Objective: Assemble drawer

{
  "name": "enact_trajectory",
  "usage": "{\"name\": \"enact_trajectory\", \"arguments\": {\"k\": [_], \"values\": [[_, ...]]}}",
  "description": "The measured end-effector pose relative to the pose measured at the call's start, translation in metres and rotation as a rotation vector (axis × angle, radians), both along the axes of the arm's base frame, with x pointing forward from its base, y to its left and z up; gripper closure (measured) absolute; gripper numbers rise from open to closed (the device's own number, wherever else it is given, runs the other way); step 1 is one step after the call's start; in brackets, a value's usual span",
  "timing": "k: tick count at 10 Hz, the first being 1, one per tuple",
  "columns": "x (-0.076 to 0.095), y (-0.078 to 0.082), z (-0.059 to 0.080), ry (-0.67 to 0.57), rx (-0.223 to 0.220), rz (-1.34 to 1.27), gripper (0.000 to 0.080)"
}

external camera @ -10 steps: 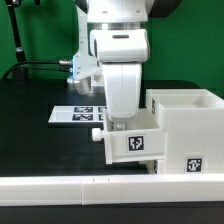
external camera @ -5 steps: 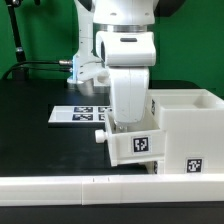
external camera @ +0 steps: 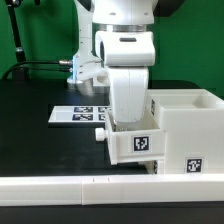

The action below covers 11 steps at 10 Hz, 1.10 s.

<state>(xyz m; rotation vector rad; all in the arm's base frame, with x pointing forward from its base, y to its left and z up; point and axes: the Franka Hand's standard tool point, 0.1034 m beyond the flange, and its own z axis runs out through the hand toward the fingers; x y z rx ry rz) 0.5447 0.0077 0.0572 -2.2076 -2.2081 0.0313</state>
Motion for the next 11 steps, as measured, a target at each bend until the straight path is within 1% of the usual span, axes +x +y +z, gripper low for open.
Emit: {"name": "enact_trajectory", "arguments": {"k": [1,3,4,5,6,7,9,11], "values": [[0.002,0.001,0.007,0.000,-0.003,0.001,0.0552],[0.003,-0.002,0.021,0.004,-0.013,0.000,0.0215],[0.003,-0.006,0.029,0.009,-0.019,0.005,0.0170],[0.003,-0.015,0.039,0.008,-0.026,0.005,0.0170],[0.002,-0.028,0.047,0.001,-0.032,0.015,0.0153],[0.000,-0.042,0.051,0.003,-0.035,0.032,0.0153],[-0.009,-0.076,0.047,0.041,-0.034,0.091,0.0151],[-0.009,-0.077,0.046,0.042,-0.028,0.091,0.0151]]}}
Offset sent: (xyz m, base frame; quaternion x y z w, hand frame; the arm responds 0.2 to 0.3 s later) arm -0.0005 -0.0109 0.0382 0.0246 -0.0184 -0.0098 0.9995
